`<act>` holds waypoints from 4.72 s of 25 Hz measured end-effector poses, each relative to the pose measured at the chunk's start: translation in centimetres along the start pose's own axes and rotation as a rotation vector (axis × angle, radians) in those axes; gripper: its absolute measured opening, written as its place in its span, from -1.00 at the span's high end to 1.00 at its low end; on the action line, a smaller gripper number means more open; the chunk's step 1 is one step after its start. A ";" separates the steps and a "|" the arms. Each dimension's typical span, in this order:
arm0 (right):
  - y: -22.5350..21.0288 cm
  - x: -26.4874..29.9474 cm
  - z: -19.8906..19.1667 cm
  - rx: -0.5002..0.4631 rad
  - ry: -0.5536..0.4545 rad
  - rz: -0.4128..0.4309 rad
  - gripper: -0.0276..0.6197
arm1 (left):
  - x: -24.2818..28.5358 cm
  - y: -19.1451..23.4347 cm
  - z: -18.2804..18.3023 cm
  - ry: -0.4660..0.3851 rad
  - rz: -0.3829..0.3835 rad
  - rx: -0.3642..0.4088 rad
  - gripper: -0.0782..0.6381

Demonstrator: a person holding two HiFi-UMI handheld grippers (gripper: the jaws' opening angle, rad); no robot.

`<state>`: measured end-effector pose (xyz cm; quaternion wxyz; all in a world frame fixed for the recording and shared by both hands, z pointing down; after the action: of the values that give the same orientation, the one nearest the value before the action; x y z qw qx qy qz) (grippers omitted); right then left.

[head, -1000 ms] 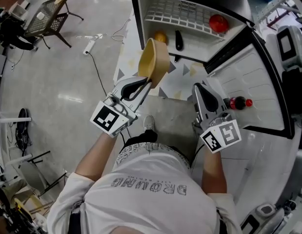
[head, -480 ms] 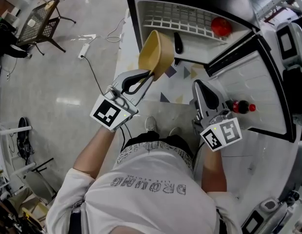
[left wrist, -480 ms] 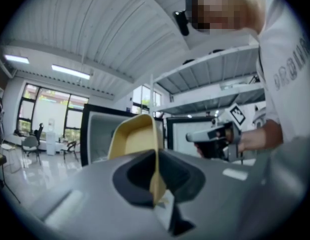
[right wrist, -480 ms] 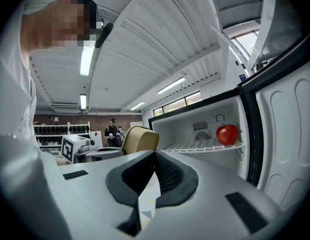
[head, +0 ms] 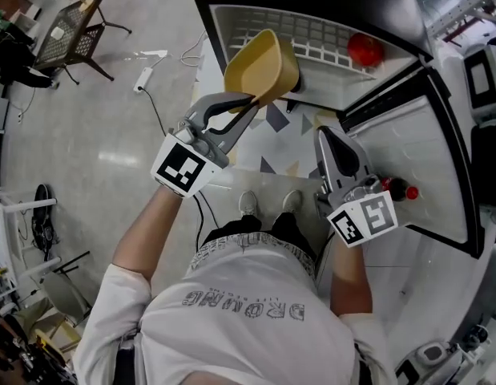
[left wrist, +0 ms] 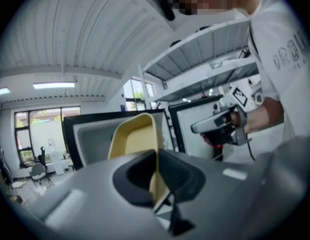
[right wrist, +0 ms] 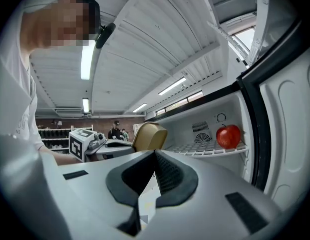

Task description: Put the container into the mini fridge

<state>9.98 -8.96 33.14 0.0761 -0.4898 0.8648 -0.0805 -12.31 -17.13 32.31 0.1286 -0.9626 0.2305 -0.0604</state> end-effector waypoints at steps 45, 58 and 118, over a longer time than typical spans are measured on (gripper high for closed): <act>-8.1 0.2 -2.7 0.129 0.005 0.072 0.92 | 17.0 6.2 -1.3 0.604 -0.145 0.639 0.71; -8.2 -0.4 -3.1 0.139 0.011 0.067 0.92 | 18.2 7.0 -2.2 0.646 -0.150 0.688 0.69; 0.6 0.8 1.3 -0.066 0.012 0.060 0.92 | -1.8 0.5 1.7 0.058 0.208 0.037 0.76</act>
<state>9.32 -9.45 31.65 0.0572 -0.4654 0.8817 -0.0526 -13.77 -16.36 30.39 0.1451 -0.9288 0.3317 -0.0790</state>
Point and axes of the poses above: the fingertips, and each gripper's own axes: x forward along the fingers, y to its left, z out of its top, the point moved 9 cm from there along -x, backward along the fingers, and after that the axes turned 5 degrees about -y, right-handed, at the moved point
